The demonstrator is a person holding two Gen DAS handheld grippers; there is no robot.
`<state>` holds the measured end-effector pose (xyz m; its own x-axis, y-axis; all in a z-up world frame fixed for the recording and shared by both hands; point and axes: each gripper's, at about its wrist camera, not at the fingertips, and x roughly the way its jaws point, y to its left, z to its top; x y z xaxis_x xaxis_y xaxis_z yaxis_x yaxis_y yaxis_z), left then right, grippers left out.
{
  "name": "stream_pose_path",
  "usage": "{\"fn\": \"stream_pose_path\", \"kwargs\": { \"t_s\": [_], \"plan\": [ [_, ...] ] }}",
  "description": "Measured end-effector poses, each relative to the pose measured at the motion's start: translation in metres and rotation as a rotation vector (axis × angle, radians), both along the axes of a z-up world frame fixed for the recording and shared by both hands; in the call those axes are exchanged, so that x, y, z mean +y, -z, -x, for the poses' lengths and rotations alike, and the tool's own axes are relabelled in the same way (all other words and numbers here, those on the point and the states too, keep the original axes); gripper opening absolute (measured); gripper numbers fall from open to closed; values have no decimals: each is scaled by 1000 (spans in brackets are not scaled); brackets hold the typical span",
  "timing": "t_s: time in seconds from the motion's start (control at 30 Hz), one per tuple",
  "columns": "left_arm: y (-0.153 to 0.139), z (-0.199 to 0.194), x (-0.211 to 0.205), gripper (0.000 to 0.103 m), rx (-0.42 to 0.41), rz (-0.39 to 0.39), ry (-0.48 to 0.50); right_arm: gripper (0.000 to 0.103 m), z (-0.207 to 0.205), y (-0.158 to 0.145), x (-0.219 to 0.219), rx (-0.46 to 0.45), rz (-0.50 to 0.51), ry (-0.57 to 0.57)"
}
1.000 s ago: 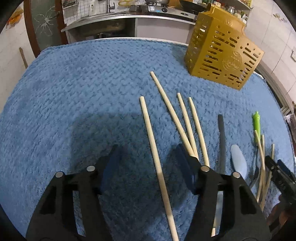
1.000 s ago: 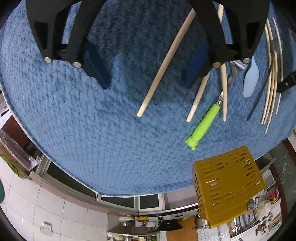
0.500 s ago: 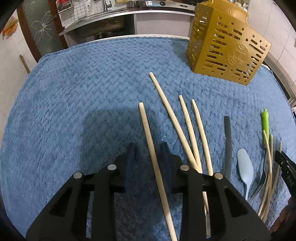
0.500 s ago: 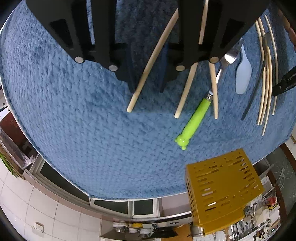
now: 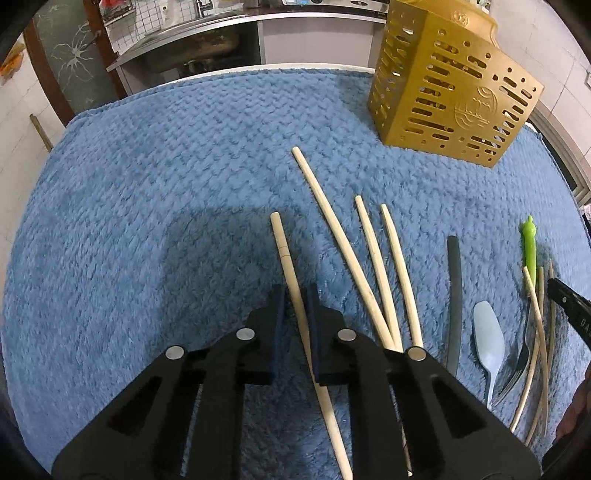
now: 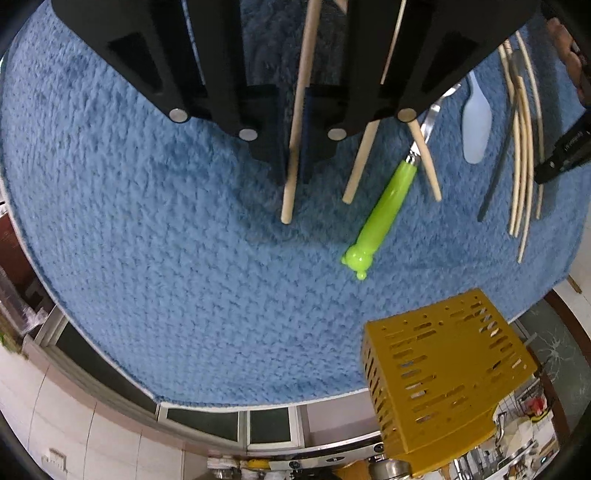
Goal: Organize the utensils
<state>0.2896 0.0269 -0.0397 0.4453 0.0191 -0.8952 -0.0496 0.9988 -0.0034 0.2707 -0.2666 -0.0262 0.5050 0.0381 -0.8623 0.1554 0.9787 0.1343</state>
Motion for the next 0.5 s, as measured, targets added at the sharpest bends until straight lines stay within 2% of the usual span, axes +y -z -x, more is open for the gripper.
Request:
{"fn": "stream_pose_path", "kwargs": {
  "t_s": [0.23,0.5],
  "plan": [
    [-7,2,6,5,-6,46,1,7,12,-16,-7,-73,-42,-10],
    [-39,18,-2,4,-101,84,45,6,20,-45,-14,-183,-69,-21]
  ]
}}
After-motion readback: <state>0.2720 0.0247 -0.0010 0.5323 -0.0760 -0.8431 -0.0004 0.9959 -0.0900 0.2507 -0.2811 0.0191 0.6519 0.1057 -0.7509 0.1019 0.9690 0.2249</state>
